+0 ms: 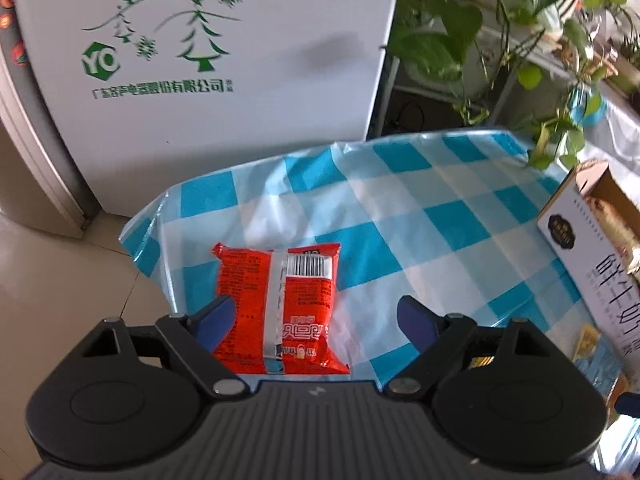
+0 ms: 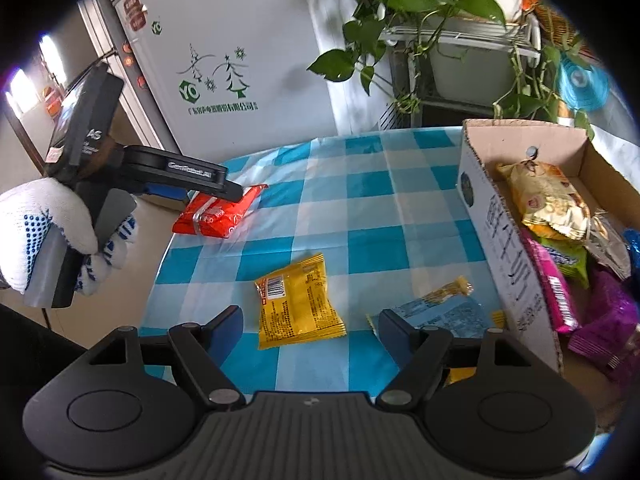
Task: Organize snacks
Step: 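Move the left gripper to the red wafer bag while right gripper returns over the table, then grasp the red wafer bag with left gripper while right gripper grasps the yellow cake bag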
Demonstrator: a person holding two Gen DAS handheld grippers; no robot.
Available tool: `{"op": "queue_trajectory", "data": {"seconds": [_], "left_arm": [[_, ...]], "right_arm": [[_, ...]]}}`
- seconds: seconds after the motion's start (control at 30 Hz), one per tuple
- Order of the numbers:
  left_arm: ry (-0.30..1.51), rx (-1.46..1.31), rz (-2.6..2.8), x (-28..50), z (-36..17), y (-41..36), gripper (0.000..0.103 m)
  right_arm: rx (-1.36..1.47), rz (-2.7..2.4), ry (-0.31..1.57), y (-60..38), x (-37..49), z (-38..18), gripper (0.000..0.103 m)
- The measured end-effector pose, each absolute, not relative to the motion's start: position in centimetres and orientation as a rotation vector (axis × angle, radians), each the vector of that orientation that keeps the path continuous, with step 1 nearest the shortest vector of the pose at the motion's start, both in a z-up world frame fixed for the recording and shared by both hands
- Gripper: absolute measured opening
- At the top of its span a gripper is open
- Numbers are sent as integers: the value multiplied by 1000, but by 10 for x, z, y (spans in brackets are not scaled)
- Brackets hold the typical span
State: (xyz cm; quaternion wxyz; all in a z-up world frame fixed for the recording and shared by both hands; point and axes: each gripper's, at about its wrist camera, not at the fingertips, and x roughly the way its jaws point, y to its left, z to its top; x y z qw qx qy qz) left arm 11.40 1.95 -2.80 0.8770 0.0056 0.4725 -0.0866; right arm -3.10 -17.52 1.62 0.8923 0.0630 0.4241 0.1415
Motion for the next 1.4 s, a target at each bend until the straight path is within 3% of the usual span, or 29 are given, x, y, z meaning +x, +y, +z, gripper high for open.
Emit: {"op": "queue_trajectory", "data": {"seconds": [0.9, 1.2, 1.3, 1.4], "left_arm": [[1025, 87, -155, 131, -51, 22, 93], [1050, 109, -129, 135, -70, 17, 99], [1042, 101, -135, 135, -69, 16, 94], [1028, 104, -144, 133, -66, 13, 80]], "right_arm": [[14, 297, 968, -127, 24, -30, 81], [-17, 271, 973, -122, 30, -38, 81], [-46, 271, 971, -119, 30, -39, 81], [-82, 265, 967, -117, 28, -39, 73]]}}
